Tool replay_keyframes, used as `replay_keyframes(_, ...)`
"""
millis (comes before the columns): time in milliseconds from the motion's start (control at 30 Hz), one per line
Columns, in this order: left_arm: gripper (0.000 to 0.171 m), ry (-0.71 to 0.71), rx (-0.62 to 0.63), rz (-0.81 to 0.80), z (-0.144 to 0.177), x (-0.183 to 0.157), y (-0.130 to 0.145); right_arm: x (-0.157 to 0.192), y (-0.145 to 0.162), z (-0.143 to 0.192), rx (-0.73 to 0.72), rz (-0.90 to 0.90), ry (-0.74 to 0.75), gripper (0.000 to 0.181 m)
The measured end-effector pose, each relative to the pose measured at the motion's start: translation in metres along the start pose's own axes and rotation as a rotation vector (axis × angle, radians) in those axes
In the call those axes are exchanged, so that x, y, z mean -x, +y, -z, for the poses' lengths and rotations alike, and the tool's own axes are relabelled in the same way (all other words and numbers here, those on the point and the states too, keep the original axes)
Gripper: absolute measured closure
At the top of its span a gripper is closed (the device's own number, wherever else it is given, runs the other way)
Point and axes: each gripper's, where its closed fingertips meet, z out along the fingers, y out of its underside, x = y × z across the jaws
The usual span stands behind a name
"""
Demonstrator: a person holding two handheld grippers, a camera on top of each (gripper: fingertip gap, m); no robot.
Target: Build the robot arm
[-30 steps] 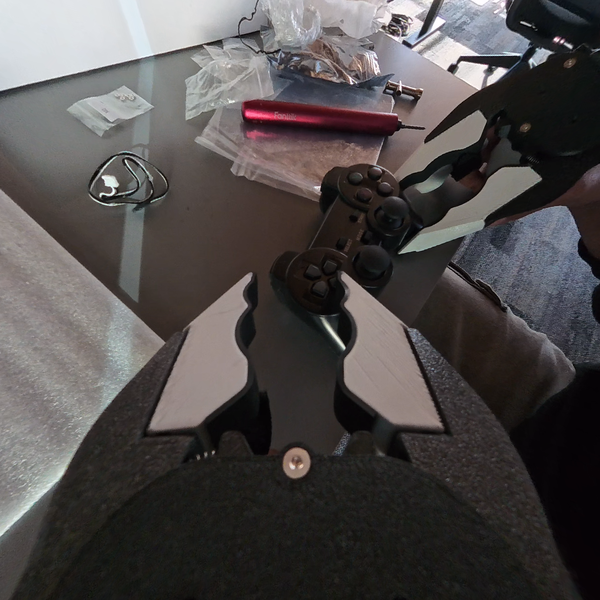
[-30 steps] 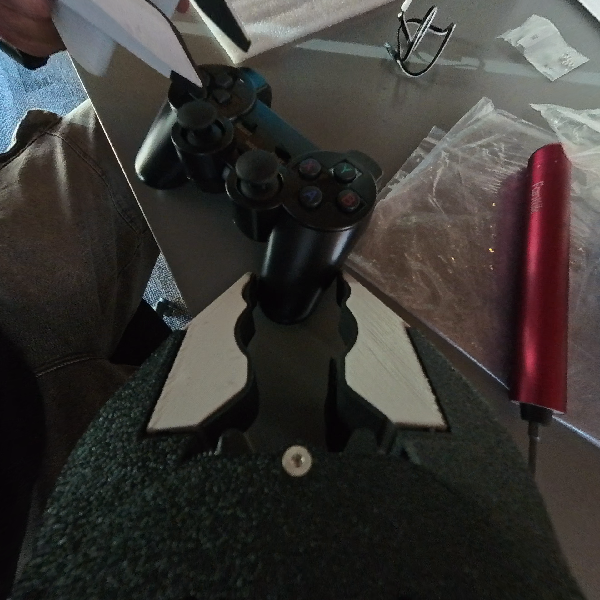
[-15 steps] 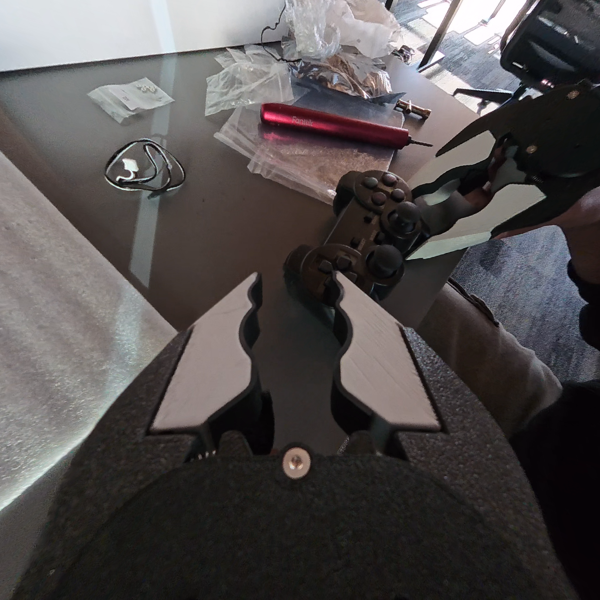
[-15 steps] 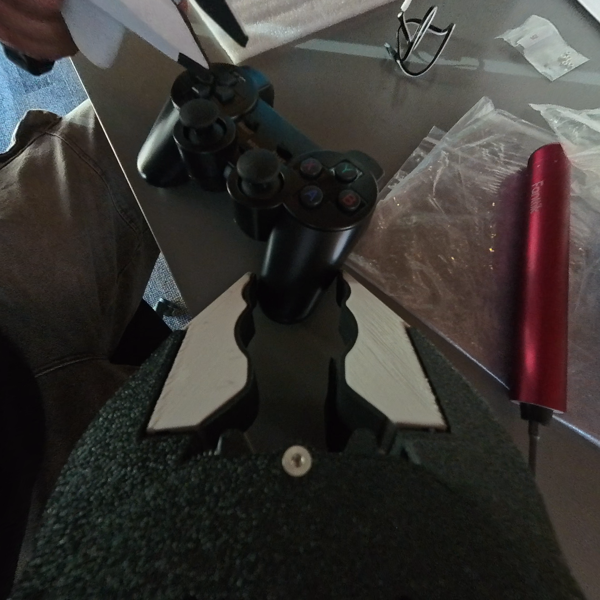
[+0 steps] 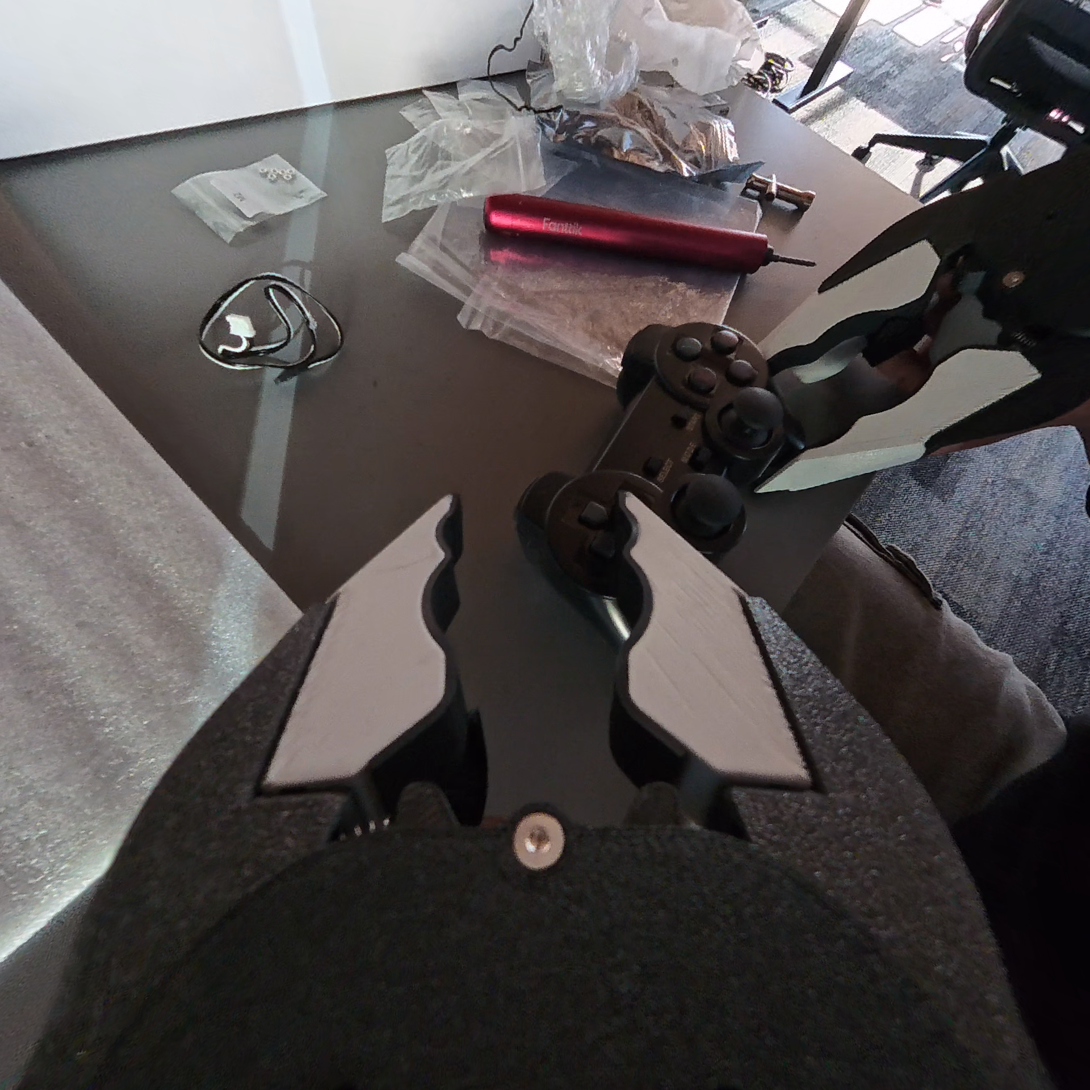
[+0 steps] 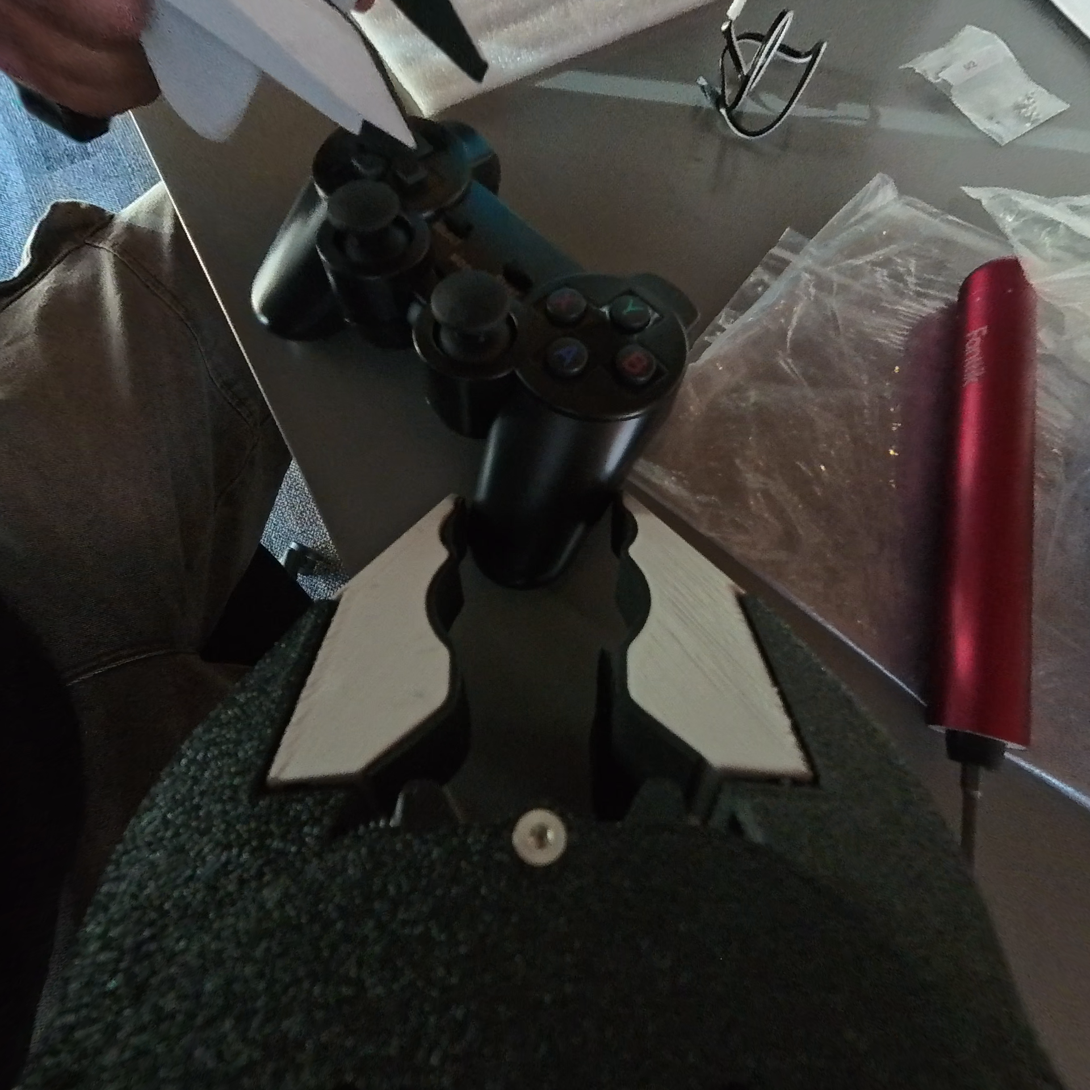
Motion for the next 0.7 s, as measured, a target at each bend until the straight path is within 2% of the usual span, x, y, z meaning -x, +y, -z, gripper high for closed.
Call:
replay_keyframes(167, 0.116, -0.032, -0.002, -0.011, 0.001, 0.001, -0.002, 0.0, 0.0, 0.0, 0.0, -0.001, 0.0, 0.133)
replay_keyframes(267, 0.111, -0.083, -0.057, -0.005, 0.009, 0.006, -0.011, 0.0, -0.001, 0.0, -0.001, 0.004, 0.006, 0.132)
replay_keyframes(300, 0.111, -0.095, -0.099, 0.008, 0.015, 0.006, -0.017, -0.002, -0.001, 0.001, -0.004, 0.009, 0.021, 0.126)
replay_keyframes(400, 0.111, -0.169, -0.249, 0.044, 0.053, 0.011, -0.033, -0.007, -0.01, 0.01, -0.067, 0.018, 0.077, 0.133)
replay_keyframes(467, 0.111, -0.27, -0.32, 0.044, 0.088, 0.019, -0.033, -0.003, -0.018, 0.022, -0.106, 0.0, 0.093, 0.134)
replay_keyframes(533, 0.11, -0.361, -0.361, 0.056, 0.122, 0.024, -0.02, 0.003, -0.03, 0.037, -0.161, 0.007, 0.122, 0.134)
replay_keyframes(700, 0.111, -0.565, -0.381, 0.106, 0.187, 0.025, 0.037, 0.039, -0.066, 0.066, -0.324, 0.059, 0.199, 0.127)
